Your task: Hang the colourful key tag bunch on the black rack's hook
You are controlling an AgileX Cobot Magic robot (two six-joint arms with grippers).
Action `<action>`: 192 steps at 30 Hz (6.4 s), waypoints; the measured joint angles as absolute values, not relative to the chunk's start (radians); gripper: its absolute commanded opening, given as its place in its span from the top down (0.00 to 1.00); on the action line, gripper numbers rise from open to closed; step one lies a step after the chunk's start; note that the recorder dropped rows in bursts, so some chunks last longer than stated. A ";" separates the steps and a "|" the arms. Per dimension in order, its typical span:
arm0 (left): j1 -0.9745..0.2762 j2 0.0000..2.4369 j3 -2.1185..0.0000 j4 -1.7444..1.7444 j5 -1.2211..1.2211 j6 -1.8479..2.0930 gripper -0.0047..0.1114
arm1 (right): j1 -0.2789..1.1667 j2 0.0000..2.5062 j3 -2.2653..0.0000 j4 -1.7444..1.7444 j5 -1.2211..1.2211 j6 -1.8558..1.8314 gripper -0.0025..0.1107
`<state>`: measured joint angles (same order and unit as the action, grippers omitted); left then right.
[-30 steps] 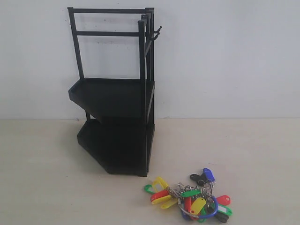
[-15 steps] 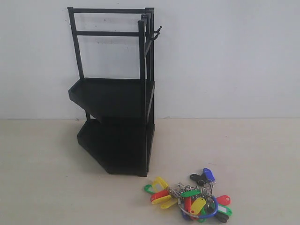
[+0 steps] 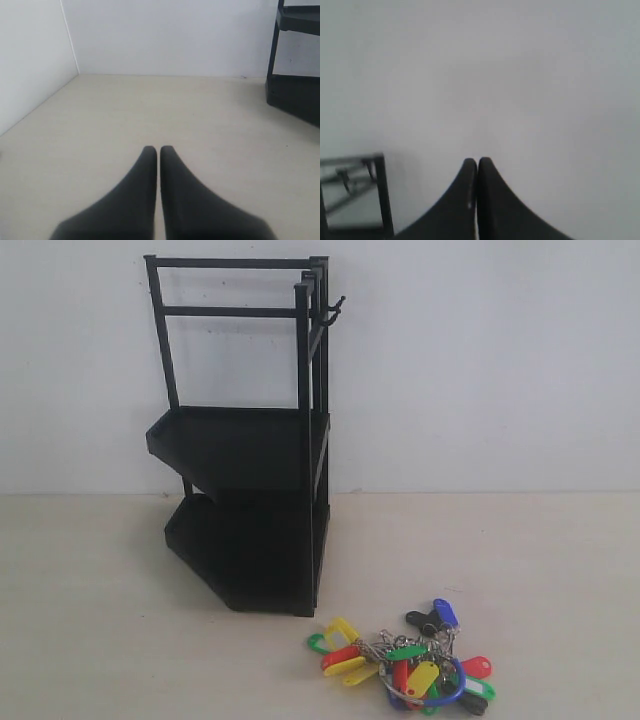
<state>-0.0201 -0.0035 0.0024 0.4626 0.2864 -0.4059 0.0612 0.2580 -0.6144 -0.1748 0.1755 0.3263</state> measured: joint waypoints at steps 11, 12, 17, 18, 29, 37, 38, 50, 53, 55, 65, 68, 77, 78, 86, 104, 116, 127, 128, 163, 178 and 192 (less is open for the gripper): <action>-0.020 -0.004 0.002 0.463 0.286 -0.406 0.92 | 0.079 0.616 -0.662 -0.041 0.691 0.281 0.98; -0.020 -0.004 0.002 0.463 0.286 -0.406 0.92 | 0.079 0.637 -0.664 -0.009 0.702 0.249 0.98; -0.020 -0.004 0.002 0.463 0.286 -0.406 0.92 | 0.079 0.785 -0.664 0.316 0.734 -0.056 0.98; -0.020 -0.004 0.002 0.463 0.286 -0.406 0.92 | 0.079 0.805 -0.664 0.347 0.734 -0.085 0.98; -0.020 -0.004 0.002 0.463 0.286 -0.406 0.92 | 0.080 1.369 -0.620 0.919 0.736 -0.533 0.68; -0.020 -0.004 0.002 0.463 0.286 -0.406 0.92 | 0.080 1.684 -0.618 1.398 0.720 -0.866 0.65; -0.020 -0.004 0.002 0.463 0.286 -0.406 0.92 | 0.080 1.711 -0.618 1.441 0.727 -0.899 0.65; -0.020 -0.004 0.002 0.463 0.286 -0.406 0.92 | 0.080 1.884 -0.620 1.726 0.758 -1.151 0.58; -0.020 -0.004 0.002 0.463 0.286 -0.406 0.92 | 0.080 1.887 -0.620 1.737 0.752 -1.171 0.58; -0.020 -0.004 0.002 0.463 0.286 -0.406 0.92 | 0.088 1.889 -0.620 1.738 0.722 -1.177 0.58; -0.020 -0.004 0.002 0.463 0.286 -0.406 0.92 | 0.165 1.911 -0.692 1.738 0.632 -1.161 0.58; -0.020 -0.004 0.002 0.463 0.286 -0.406 0.92 | 0.169 1.911 -0.702 1.739 0.599 -1.154 0.58; -0.020 -0.004 0.002 0.463 0.286 -0.406 0.92 | 0.169 1.911 -0.738 1.750 0.521 -1.149 0.65; -0.020 -0.004 0.002 0.463 0.286 -0.406 0.92 | 0.169 1.911 -0.742 1.750 0.513 -1.149 0.68; -0.020 -0.004 0.002 0.463 0.286 -0.406 0.92 | 0.169 1.911 -0.747 1.750 0.438 -1.222 0.98; -0.020 -0.004 0.002 0.463 0.286 -0.406 0.92 | 0.169 1.780 -0.747 1.691 0.389 -1.368 0.98; -0.020 -0.004 0.002 0.463 0.286 -0.406 0.92 | 0.169 1.484 -0.747 1.488 0.389 -1.372 0.98; -0.020 -0.004 0.002 0.463 0.286 -0.406 0.92 | 0.189 1.178 -0.754 1.312 0.447 -1.279 0.98; -0.020 -0.004 0.002 0.463 0.286 -0.406 0.92 | 0.196 1.160 -0.764 1.268 0.456 -1.262 0.98; -0.020 -0.004 0.002 0.463 0.286 -0.406 0.92 | 0.323 1.090 -0.878 0.420 0.587 -0.491 0.98; -0.020 -0.004 0.002 0.463 0.286 -0.406 0.92 | 0.393 1.122 -0.909 0.288 0.410 -0.316 0.98; -0.020 -0.004 0.002 0.463 0.286 -0.406 0.92 | 0.380 1.140 -0.911 0.320 0.289 -0.374 0.98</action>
<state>-0.0201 -0.0035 0.0024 0.4626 0.2864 -0.4059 0.3803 1.1403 -0.9109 0.3203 0.2891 -0.3737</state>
